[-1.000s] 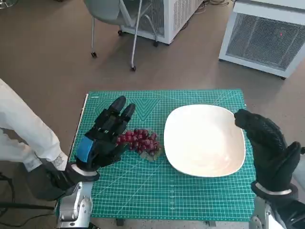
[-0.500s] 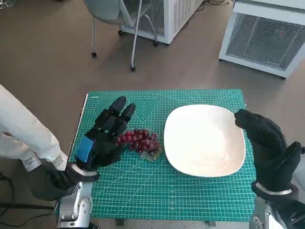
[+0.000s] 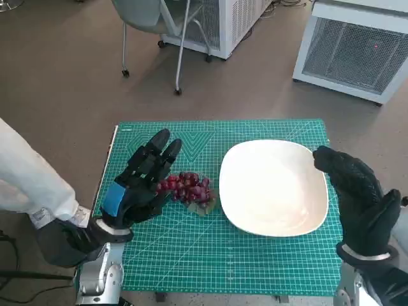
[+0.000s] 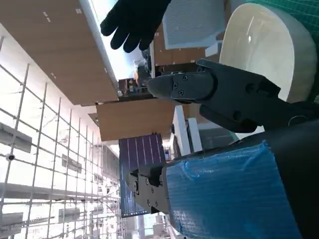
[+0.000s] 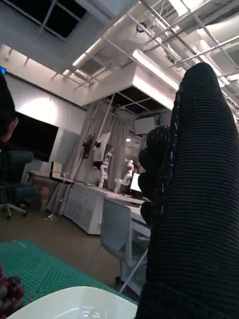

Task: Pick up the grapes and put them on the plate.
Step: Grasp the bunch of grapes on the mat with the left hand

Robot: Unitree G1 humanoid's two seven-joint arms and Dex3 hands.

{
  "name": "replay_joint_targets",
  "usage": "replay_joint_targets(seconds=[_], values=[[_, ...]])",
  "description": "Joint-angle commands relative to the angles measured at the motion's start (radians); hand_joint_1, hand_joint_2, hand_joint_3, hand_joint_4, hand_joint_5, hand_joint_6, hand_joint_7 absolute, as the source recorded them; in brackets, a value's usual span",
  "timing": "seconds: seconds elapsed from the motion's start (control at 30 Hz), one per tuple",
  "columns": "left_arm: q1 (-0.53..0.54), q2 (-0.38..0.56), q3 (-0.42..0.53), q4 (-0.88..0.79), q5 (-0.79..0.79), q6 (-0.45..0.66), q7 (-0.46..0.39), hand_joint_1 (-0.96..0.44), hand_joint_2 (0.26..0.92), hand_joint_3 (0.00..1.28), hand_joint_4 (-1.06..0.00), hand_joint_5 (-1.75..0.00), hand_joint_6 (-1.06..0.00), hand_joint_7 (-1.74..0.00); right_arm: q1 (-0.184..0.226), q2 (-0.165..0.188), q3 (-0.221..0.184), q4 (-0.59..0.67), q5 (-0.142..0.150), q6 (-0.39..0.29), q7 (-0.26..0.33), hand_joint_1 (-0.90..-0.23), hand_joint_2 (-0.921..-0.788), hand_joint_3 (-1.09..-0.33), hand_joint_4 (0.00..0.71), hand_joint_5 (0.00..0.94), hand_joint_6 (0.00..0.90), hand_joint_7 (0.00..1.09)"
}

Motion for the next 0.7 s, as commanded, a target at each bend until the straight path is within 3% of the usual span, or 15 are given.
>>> replay_joint_targets(seconds=[0.03,0.5,0.6,0.7], values=[[0.002,0.006,0.001,-0.012,-0.011,0.000,-0.006,-0.45,0.921,0.34,-0.18,0.00,-0.19,-0.17,0.013,0.000,-0.003,0.012,0.001,0.007,0.000,-0.503,-0.921,-0.537,0.489,0.002,0.187,0.58],[-0.007,0.016,-0.001,-0.008,0.015,-0.010,0.001,-0.45,0.921,0.34,-0.18,0.00,-0.18,-0.17,0.013,-0.002,-0.004,0.015,0.023,0.012,0.013,-0.495,-0.921,-0.528,0.484,0.000,0.195,0.57],[-0.025,0.053,-0.018,0.027,0.125,-0.075,0.029,-0.45,0.921,0.28,-0.18,0.00,-0.18,-0.17,0.014,-0.005,-0.006,0.016,0.023,0.011,0.013,-0.495,-0.921,-0.527,0.484,0.000,0.197,0.57],[-0.052,0.173,-0.061,0.053,0.403,-0.154,0.118,-0.44,0.913,0.15,-0.17,0.00,-0.20,-0.15,0.014,-0.007,-0.007,0.017,0.021,0.010,0.013,-0.495,-0.921,-0.526,0.484,0.000,0.199,0.56]])
